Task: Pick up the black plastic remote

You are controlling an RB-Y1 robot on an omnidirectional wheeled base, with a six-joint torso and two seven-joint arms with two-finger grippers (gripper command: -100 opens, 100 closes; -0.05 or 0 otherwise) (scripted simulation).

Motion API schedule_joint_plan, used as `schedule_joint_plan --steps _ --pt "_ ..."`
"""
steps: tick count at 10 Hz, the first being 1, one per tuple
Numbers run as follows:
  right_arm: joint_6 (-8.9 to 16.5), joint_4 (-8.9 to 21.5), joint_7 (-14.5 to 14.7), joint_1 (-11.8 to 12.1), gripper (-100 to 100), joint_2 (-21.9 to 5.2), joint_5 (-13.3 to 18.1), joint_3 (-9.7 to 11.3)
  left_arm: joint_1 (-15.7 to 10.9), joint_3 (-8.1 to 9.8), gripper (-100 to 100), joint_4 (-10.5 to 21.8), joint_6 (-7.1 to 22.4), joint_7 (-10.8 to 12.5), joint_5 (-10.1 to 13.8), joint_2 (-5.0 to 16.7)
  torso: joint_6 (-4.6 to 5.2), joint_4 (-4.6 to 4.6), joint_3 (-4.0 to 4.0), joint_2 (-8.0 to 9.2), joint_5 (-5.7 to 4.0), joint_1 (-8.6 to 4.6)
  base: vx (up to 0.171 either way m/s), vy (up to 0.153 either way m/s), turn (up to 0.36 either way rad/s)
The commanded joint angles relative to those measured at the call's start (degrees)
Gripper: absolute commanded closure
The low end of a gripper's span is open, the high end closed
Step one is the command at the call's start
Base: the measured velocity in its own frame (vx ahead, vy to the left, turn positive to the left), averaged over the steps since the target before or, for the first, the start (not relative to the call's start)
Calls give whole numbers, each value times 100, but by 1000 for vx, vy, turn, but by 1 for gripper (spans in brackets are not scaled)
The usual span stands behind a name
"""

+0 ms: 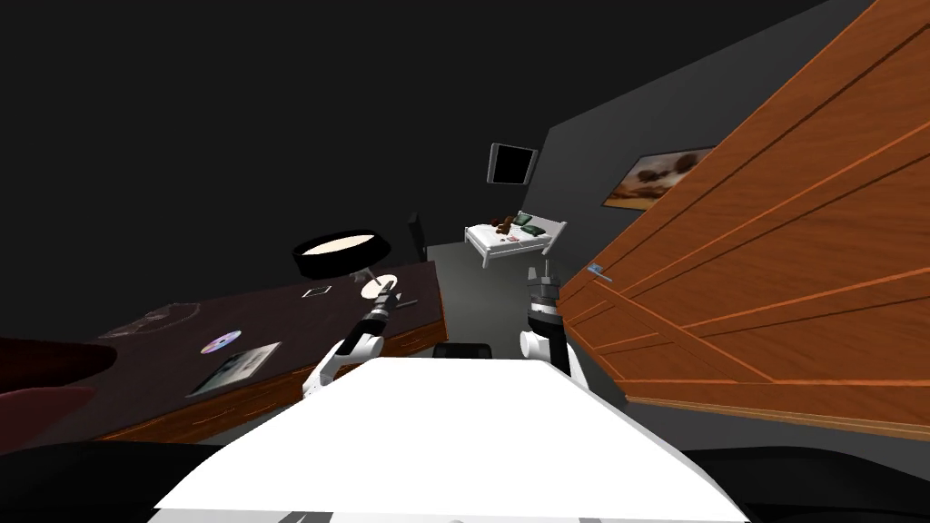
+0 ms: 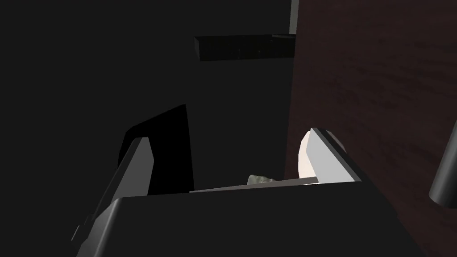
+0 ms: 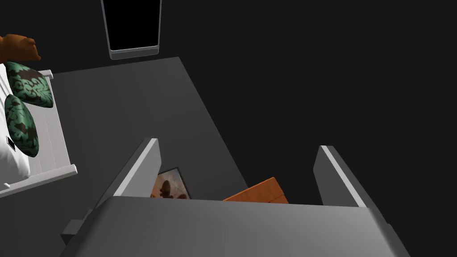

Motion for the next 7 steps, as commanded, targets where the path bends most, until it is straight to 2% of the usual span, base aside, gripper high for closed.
schedule_joint_plan --steps 1,2,3,4,5,6,7 --pt "0 0 0 0 0 0 0 0 -15 53 -100 286 204 33 137 156 0 0 0 0 0 0 -13 -42 -159" --pt "0 0 0 -1 0 0 0 0 -15 53 -100 382 204 33 137 156 2 0 1 2 0 -2 -9 -36 -102" --pt "0 0 0 0 0 0 0 0 -51 100 -100 553 405 57 256 284 1 1 1 0 -1 -1 -10 -45 -209" --pt "0 0 0 -1 0 0 0 1 -51 100 -100 690 405 57 256 284 4 0 0 0 -1 -3 -6 -32 -118" --pt "0 0 0 0 0 0 0 0 -88 145 -100 891 609 81 379 413 0 0 0 -1 0 1 -4 -40 -183" --pt "0 0 0 0 0 0 0 0 -88 145 -100 1001 609 81 379 413 2 0 0 -1 0 -1 -2 -29 -97" --pt "0 0 0 0 0 0 0 0 -125 190 -100 1269 816 106 506 543 0 0 -1 -2 0 1 -2 -40 -256"
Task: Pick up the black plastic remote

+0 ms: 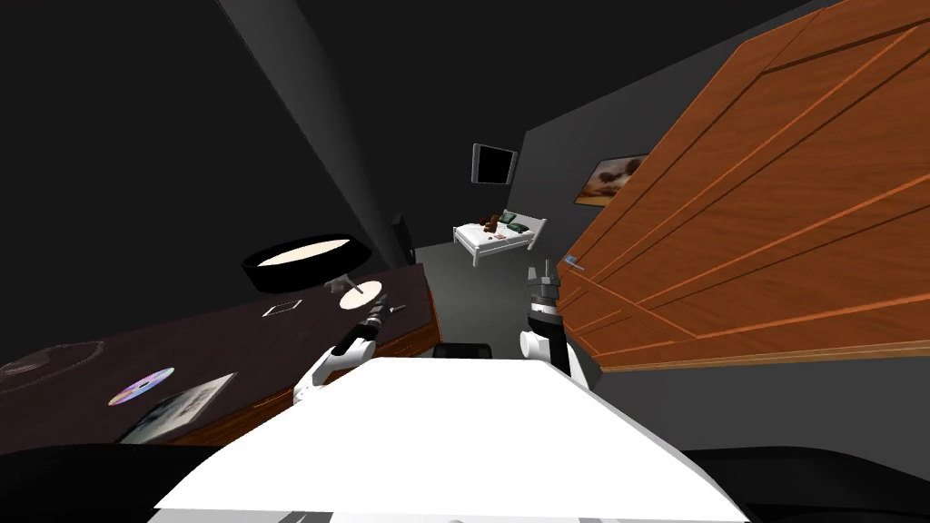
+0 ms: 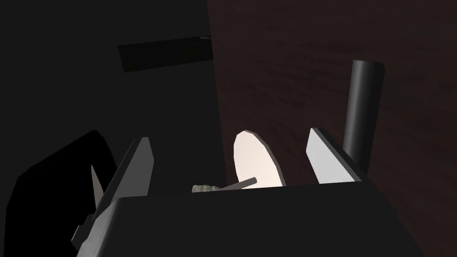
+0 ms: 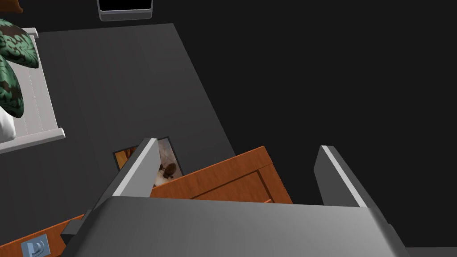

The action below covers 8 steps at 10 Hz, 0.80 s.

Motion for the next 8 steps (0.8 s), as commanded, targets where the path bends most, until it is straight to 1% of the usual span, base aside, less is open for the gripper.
schedule_joint_plan --steps 1,2,3,4,5,6,7,8 --pt "0 0 0 0 0 0 0 0 -3 82 -100 286 286 62 224 244 0 0 0 0 0 0 -2 -54 -318" --pt "0 0 0 0 0 0 0 0 -3 82 -100 428 362 62 224 244 -2 0 1 1 -1 -4 -1 -40 -71" --pt "0 0 0 1 0 0 0 -1 -41 123 -100 657 504 86 358 372 -6 0 1 1 -1 0 4 -43 -182" --pt "0 0 0 0 0 0 0 0 -41 123 -100 738 572 86 358 372 -1 0 -1 -1 0 -2 9 -33 -115" --pt "0 0 0 1 0 0 0 -1 -80 162 -100 948 756 111 495 495 -6 0 -1 -1 -1 2 12 -36 -218" --pt "0 0 0 1 0 0 0 0 -80 162 -100 1045 783 111 495 495 -1 0 -2 -4 0 3 10 -19 -90" --pt "0 0 0 2 0 0 0 -1 -119 198 -100 1279 969 136 633 613 -7 -1 -1 -3 0 6 12 -19 -154" --pt "0 0 0 1 0 0 0 -1 -119 198 -100 1348 994 136 633 613 -4 0 -1 -2 1 7 11 -13 -113"
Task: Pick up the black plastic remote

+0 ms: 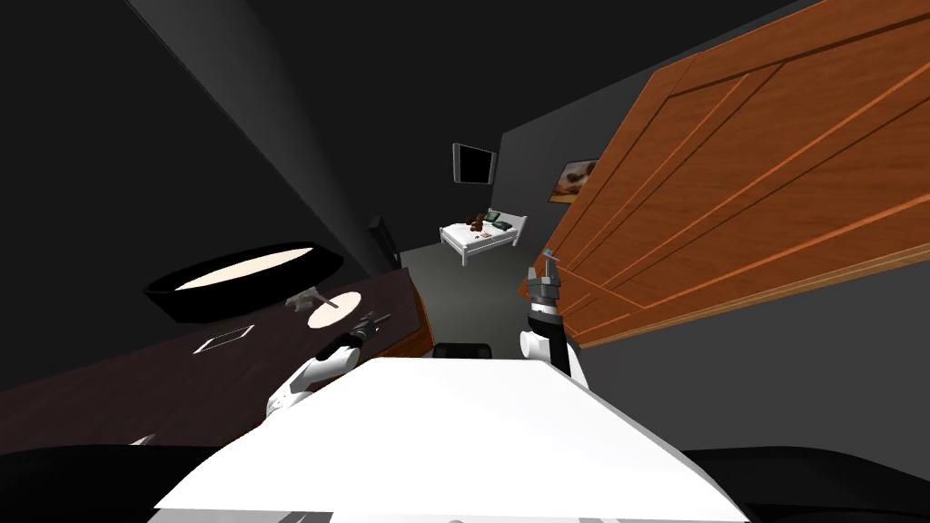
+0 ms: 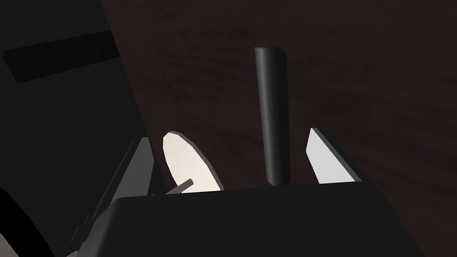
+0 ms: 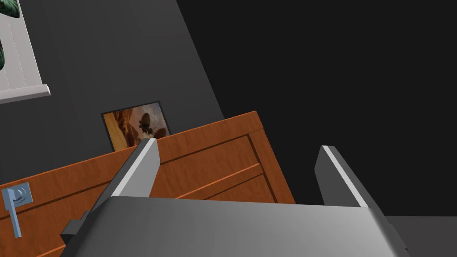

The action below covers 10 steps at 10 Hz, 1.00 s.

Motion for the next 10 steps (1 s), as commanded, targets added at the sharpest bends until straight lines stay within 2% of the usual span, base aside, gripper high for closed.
schedule_joint_plan --steps 1,2,3,4,6,7,8,9,10 --pt "0 0 0 0 0 0 0 0 -99 24 -100 286 239 36 180 162 0 0 0 0 0 0 16 -19 -195" --pt "0 0 0 -1 0 0 0 0 -99 24 -100 434 239 36 180 162 4 0 -1 -3 0 -1 16 -12 -118" --pt "0 0 0 0 0 0 0 0 -137 57 -100 650 442 60 319 269 -1 0 -1 -1 0 1 22 -10 -193" --pt "0 0 0 0 0 0 0 0 -137 57 -100 726 445 60 319 269 3 0 -2 -4 1 1 18 -3 -93" --pt "0 0 0 0 0 0 0 0 -211 119 -100 1213 824 107 593 468 2 -1 -2 -4 1 5 33 0 -242" --pt "0 0 0 0 0 0 0 0 -211 119 -100 1293 845 107 593 468 2 -2 -5 -9 1 6 39 15 -91" --pt "0 0 0 1 0 0 0 -1 -248 146 -100 1498 1039 129 727 561 -2 -2 -6 -10 2 9 36 15 -161" --pt "0 0 0 0 0 0 0 0 -248 146 -100 1567 1039 129 727 561 1 -2 -5 -10 2 11 27 20 -88" --pt "0 0 0 1 0 -1 0 -1 -284 172 -100 1830 1227 151 858 650 -2 -2 -4 -8 3 11 28 22 -123"
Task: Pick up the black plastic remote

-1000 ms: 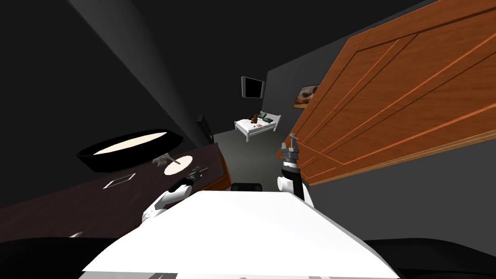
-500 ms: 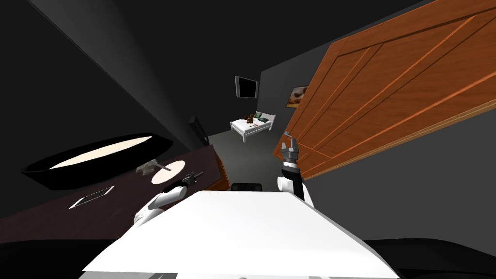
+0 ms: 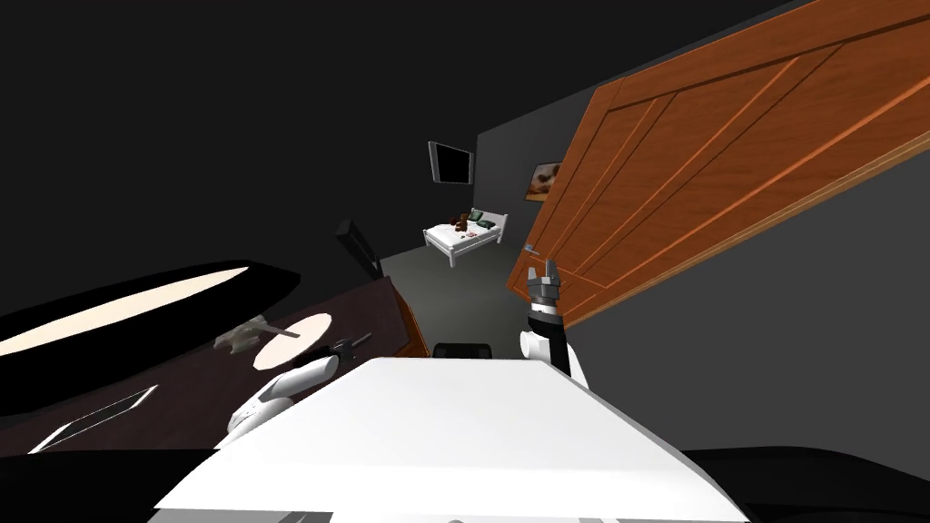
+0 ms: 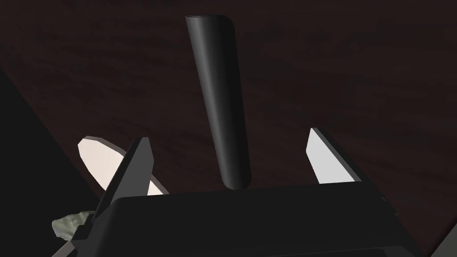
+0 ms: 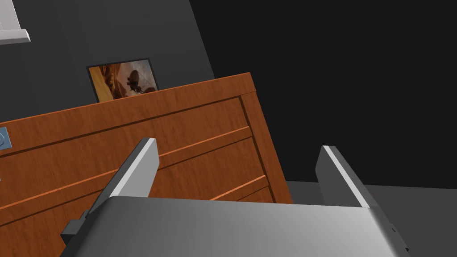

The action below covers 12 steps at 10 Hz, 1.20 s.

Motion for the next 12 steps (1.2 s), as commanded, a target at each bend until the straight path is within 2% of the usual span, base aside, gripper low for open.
schedule_joint_plan --steps 1,2,3,4,5,6,8,9,12 --pt "0 0 0 0 0 0 0 0 -29 33 -100 286 269 31 195 114 0 0 0 0 0 0 49 40 -220" --pt "0 0 0 0 0 0 0 0 -29 33 -100 397 269 31 195 114 2 -1 -3 -6 2 6 43 42 -136" --pt "0 0 0 1 0 0 0 0 -65 53 -100 615 445 50 320 192 -2 -1 -3 -5 1 7 42 35 -179" --pt "0 0 0 0 0 0 0 0 -65 53 -100 647 445 50 320 192 1 -1 -3 -6 1 5 27 33 -71" --pt "0 0 0 1 0 0 0 -1 -101 71 -100 888 613 68 440 264 -3 -1 -1 -2 2 3 23 32 -135" --pt "0 0 0 0 0 0 0 0 -101 71 -100 888 613 68 440 264 0 0 0 0 1 2 21 34 -69" --pt "0 0 0 0 0 0 0 0 -171 98 -100 1337 921 99 665 382 0 0 1 1 2 5 27 45 -148" --pt "0 0 0 0 0 0 0 0 -171 98 -100 1337 921 99 665 382 -1 0 -1 -1 2 9 25 44 -79" --pt "0 0 0 0 0 0 0 -1 -262 123 -100 1894 1295 133 944 510 0 0 -1 -2 3 11 27 51 -144"
